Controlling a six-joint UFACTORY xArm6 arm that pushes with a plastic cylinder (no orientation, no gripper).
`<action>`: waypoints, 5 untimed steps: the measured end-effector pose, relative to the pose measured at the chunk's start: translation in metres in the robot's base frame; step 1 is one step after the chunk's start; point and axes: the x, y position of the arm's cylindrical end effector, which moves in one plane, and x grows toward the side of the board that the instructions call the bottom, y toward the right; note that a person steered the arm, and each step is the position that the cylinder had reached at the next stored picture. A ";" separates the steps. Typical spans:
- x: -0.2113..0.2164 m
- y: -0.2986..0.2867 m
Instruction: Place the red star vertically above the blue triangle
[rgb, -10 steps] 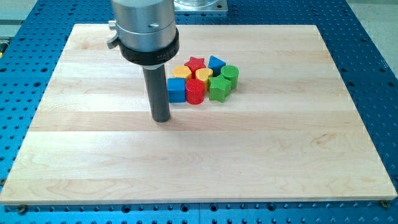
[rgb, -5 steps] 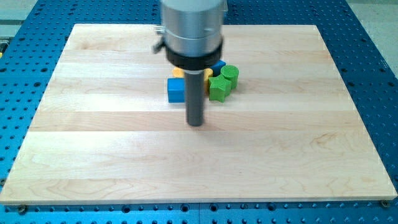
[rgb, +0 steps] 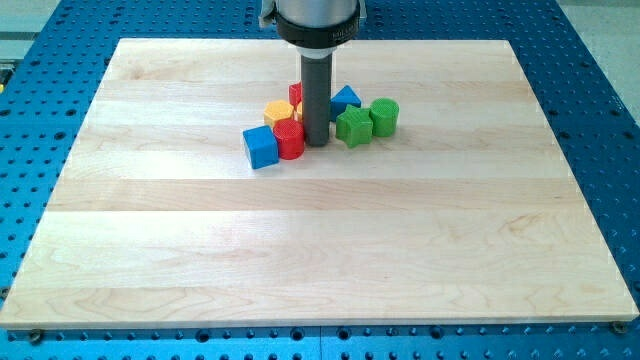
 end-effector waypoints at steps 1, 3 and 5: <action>-0.032 -0.001; -0.068 0.013; -0.091 0.004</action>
